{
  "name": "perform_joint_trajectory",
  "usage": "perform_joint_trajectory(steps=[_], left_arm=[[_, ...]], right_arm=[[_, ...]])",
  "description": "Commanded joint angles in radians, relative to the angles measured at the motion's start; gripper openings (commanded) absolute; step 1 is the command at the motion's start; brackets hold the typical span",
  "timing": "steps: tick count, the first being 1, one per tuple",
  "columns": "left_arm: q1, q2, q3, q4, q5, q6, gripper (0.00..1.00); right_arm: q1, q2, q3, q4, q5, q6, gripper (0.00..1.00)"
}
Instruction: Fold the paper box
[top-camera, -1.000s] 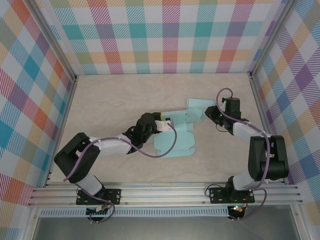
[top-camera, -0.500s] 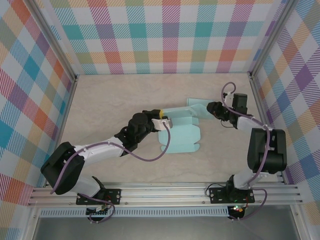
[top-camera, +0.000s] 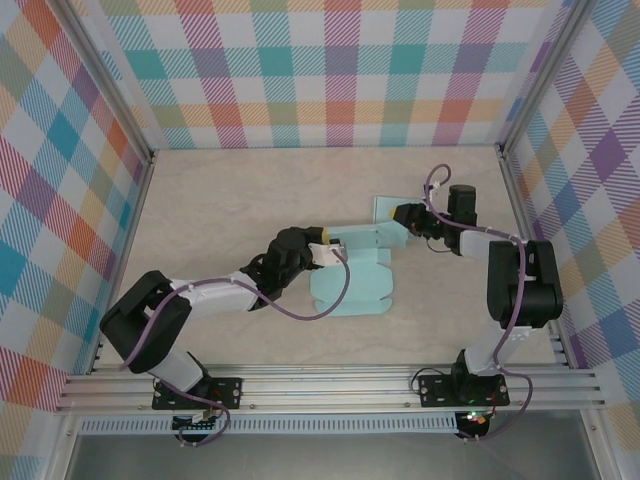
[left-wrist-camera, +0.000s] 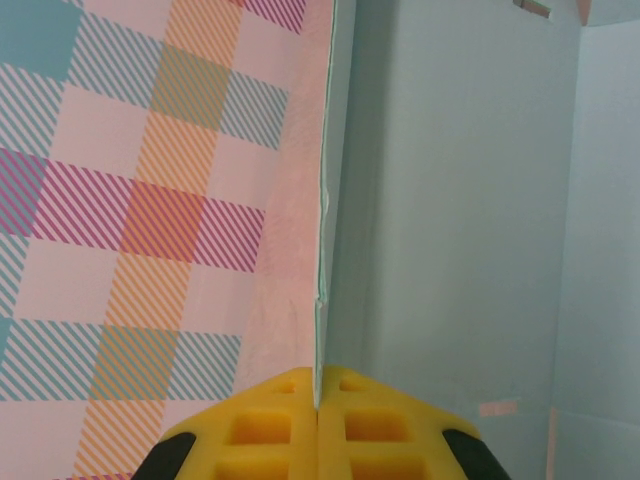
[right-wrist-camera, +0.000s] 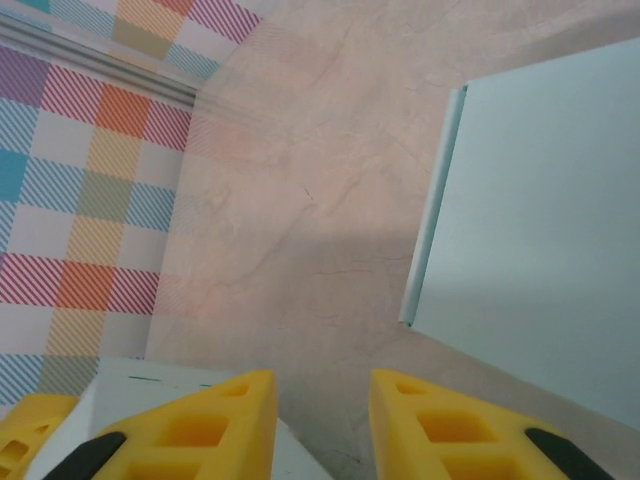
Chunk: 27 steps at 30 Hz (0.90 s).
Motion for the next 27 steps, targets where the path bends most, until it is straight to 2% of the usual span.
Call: perform_joint_trajectory(steps=[1, 13, 19, 24, 27], left_arm=[[0.005, 0.046, 0.034, 0.050, -0.045, 0.028, 0.00], [0.004, 0.141, 0.023, 0.170, -0.120, 0.088, 0.00], [0.001, 0.176, -0.006, 0.342, -0.163, 0.163, 0.00], [-0.004, 0.205, -0.015, 0.466, -0.180, 0.172, 0.00], [-0.015, 0.238, -0.022, 0.533, -0.189, 0.184, 0.00]], right_arm=[[0.008, 0.013, -0.037, 0.054, -0.033, -0.005, 0.31], [0.061, 0.070, -0.112, 0.142, -0.015, 0.037, 0.32], [0.068, 0.054, -0.117, 0.147, -0.005, 0.062, 0.33], [0.068, 0.013, -0.107, 0.116, 0.016, 0.064, 0.34], [0.068, -0.013, -0.104, 0.070, 0.066, 0.056, 0.34]])
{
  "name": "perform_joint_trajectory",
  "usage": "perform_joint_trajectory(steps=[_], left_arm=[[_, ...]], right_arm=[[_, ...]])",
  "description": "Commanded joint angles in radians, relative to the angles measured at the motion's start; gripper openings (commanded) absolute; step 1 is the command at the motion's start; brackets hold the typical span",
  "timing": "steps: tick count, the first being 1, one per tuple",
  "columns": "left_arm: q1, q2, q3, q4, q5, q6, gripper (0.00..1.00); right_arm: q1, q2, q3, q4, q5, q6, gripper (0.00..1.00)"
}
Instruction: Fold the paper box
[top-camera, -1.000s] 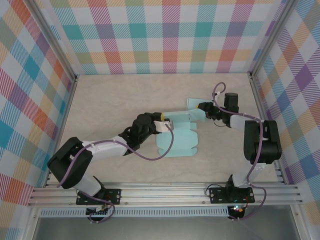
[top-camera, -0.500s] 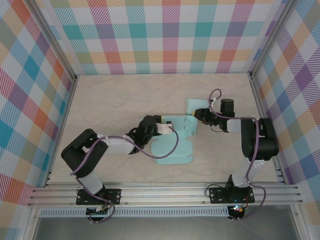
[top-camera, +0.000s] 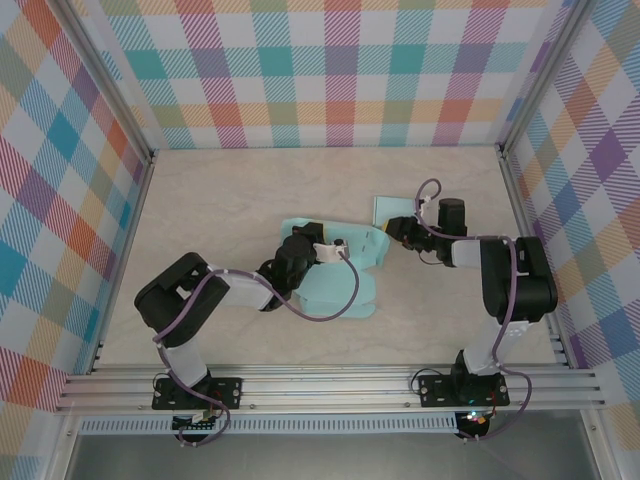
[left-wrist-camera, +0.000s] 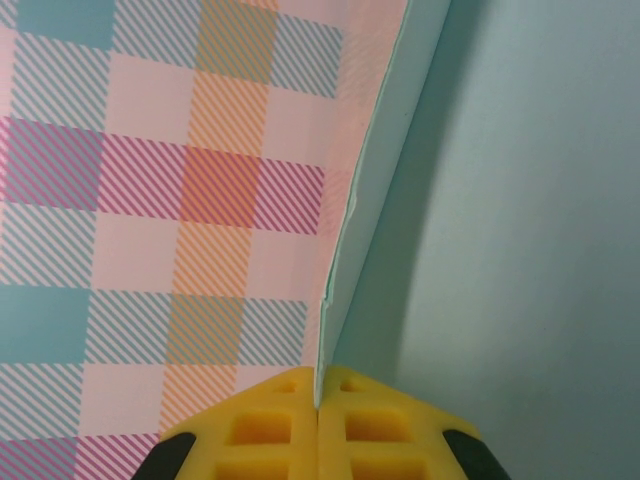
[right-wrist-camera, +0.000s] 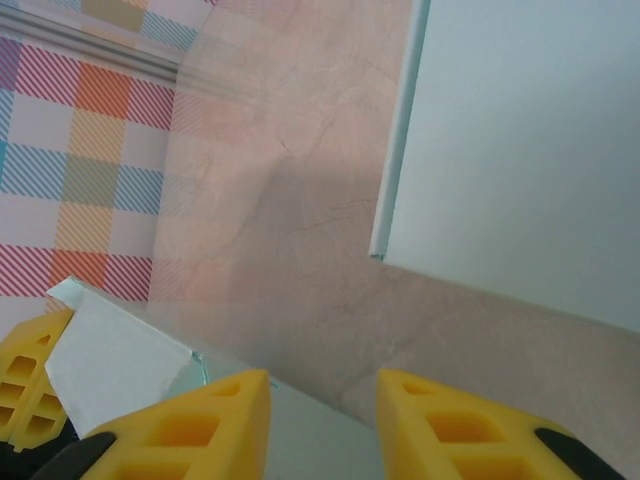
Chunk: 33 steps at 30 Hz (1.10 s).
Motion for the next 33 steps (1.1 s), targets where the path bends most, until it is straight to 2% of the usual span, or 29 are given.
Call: perform_joint_trajectory(steps=[1, 6, 11, 18, 24, 33], left_arm=[[-0.016, 0.032, -0.009, 0.174, -0.034, 0.015, 0.00], [-0.025, 0.046, -0.010, 0.184, -0.037, 0.025, 0.00], [-0.027, 0.030, -0.020, 0.181, -0.039, 0.031, 0.00], [-0.039, 0.051, -0.032, 0.191, -0.057, 0.063, 0.00], [-0.048, 0.095, -0.019, 0.215, -0.061, 0.099, 0.00], [-0.049, 0.118, -0.007, 0.222, -0.065, 0.109, 0.00]], right_arm=[[0.010, -0.051, 0.000, -0.069, 0.058, -0.023, 0.35], [0.008, -0.079, 0.006, -0.166, 0.201, -0.043, 0.37], [-0.026, -0.109, 0.017, -0.194, 0.247, -0.043, 0.40], [-0.069, -0.095, 0.064, -0.214, 0.195, -0.062, 0.40], [-0.070, -0.049, 0.039, -0.122, 0.085, -0.059, 0.40], [-0.054, -0.021, 0.052, -0.129, 0.053, -0.110, 0.40]])
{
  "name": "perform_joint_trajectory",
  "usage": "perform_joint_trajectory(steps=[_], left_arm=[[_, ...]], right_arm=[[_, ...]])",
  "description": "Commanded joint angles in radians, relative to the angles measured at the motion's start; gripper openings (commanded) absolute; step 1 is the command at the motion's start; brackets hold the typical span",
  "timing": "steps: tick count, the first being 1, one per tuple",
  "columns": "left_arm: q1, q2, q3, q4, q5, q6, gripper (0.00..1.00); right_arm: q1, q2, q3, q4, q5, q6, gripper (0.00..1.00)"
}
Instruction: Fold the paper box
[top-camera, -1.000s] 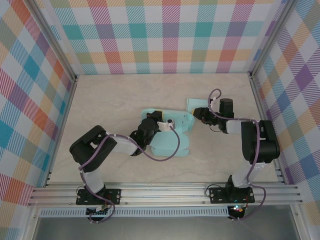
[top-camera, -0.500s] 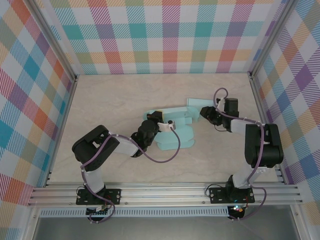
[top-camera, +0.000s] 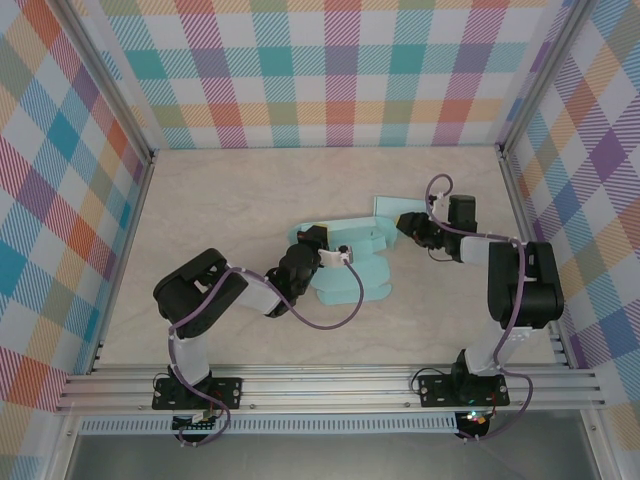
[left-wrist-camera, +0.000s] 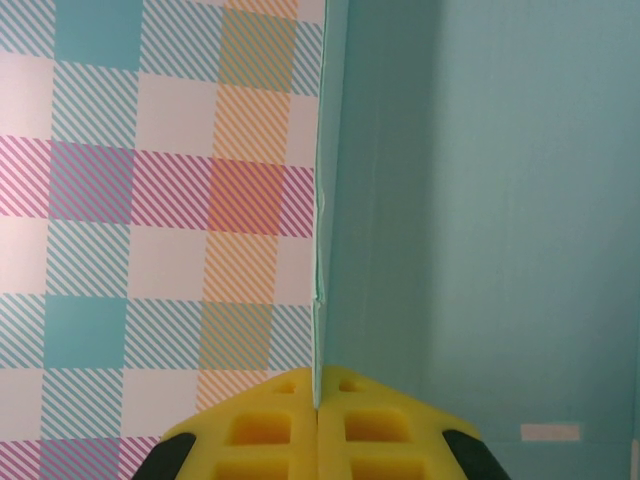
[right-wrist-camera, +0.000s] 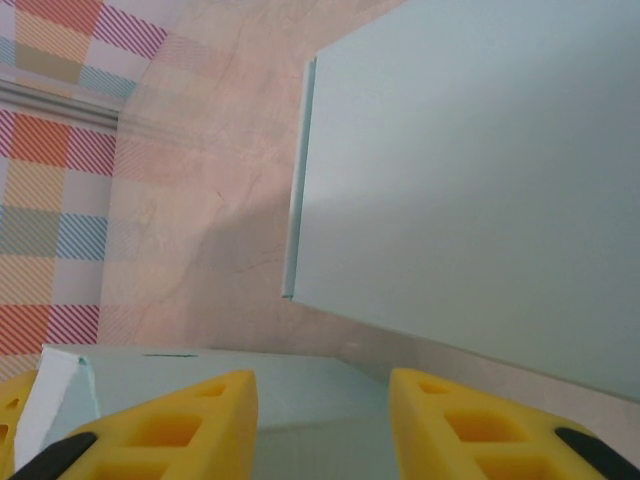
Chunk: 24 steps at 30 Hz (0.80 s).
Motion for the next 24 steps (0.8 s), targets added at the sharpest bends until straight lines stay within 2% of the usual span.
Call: perform_joint_trajectory(steps=[1, 18, 24], left_arm=[[-0.013, 0.021, 0.012, 0.036, -0.010, 0.020, 0.00], [-0.014, 0.080, 0.028, 0.046, -0.021, 0.067, 0.00], [-0.015, 0.090, 0.037, 0.046, -0.021, 0.071, 0.00]], right_arm=[[0.014, 0.009, 0.013, 0.007, -0.042, -0.049, 0.40], [0.082, -0.103, -0.101, -0.021, 0.017, -0.124, 0.40], [0.115, -0.108, -0.095, -0.040, 0.045, -0.150, 0.47]])
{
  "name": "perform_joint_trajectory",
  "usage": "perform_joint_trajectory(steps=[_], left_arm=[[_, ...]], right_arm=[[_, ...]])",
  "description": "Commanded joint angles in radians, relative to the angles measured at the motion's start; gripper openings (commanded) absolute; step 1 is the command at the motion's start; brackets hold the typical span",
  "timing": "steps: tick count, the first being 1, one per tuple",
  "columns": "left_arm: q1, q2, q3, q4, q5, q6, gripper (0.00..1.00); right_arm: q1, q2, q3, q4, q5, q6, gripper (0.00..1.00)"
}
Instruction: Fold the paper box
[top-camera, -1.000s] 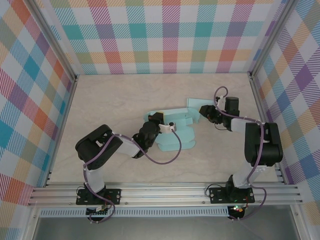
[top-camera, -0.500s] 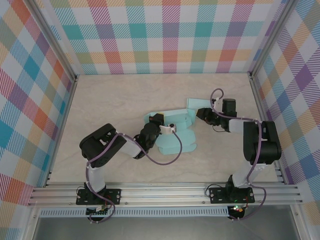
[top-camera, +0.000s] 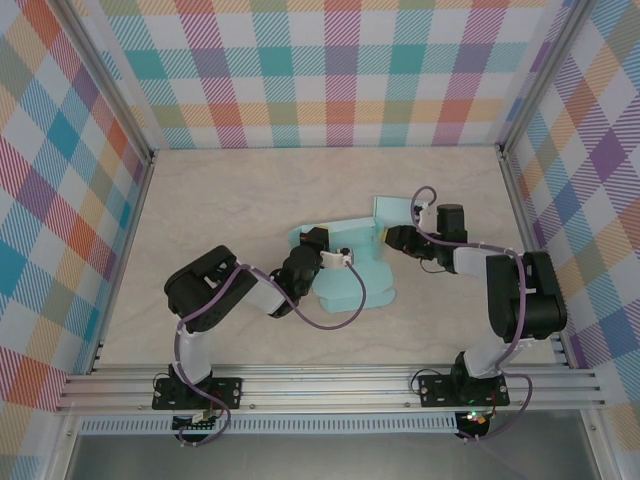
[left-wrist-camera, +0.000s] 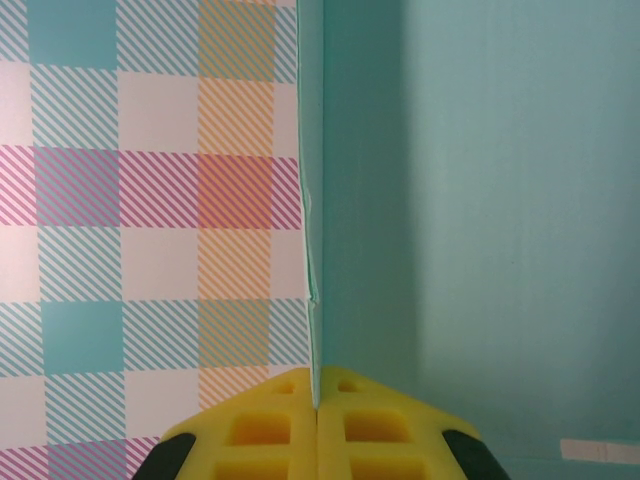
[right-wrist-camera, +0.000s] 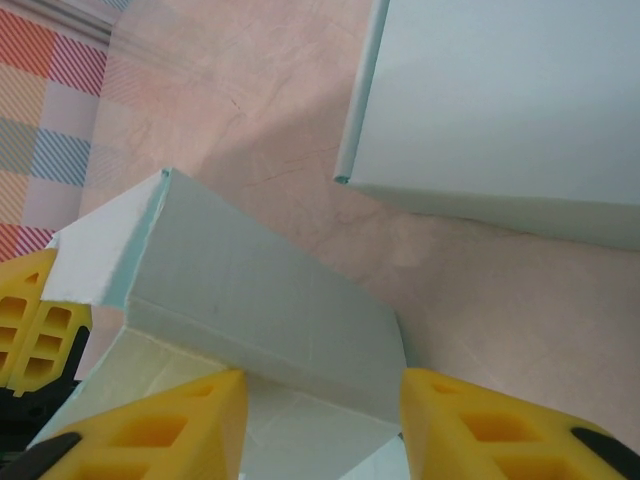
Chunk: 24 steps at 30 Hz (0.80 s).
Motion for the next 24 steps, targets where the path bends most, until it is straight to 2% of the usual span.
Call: perform_joint_trajectory(steps=[1, 5, 11, 24], left_arm=[[-0.015, 0.021, 0.018, 0.008, 0.007, 0.019, 0.00], [-0.014, 0.029, 0.021, 0.008, 0.008, 0.023, 0.00], [-0.016, 0.034, 0.022, 0.008, 0.007, 0.022, 0.00], [-0.015, 0.035, 0.019, 0.008, 0.008, 0.027, 0.00]], right_arm=[[0.021, -0.020, 0.000, -0.018, 0.017, -0.047, 0.49], [0.049, -0.014, 0.016, -0.046, 0.043, -0.078, 0.54], [0.088, -0.015, 0.025, -0.061, 0.091, -0.103, 0.56], [0.108, 0.015, 0.021, -0.003, 0.102, -0.120, 0.59]])
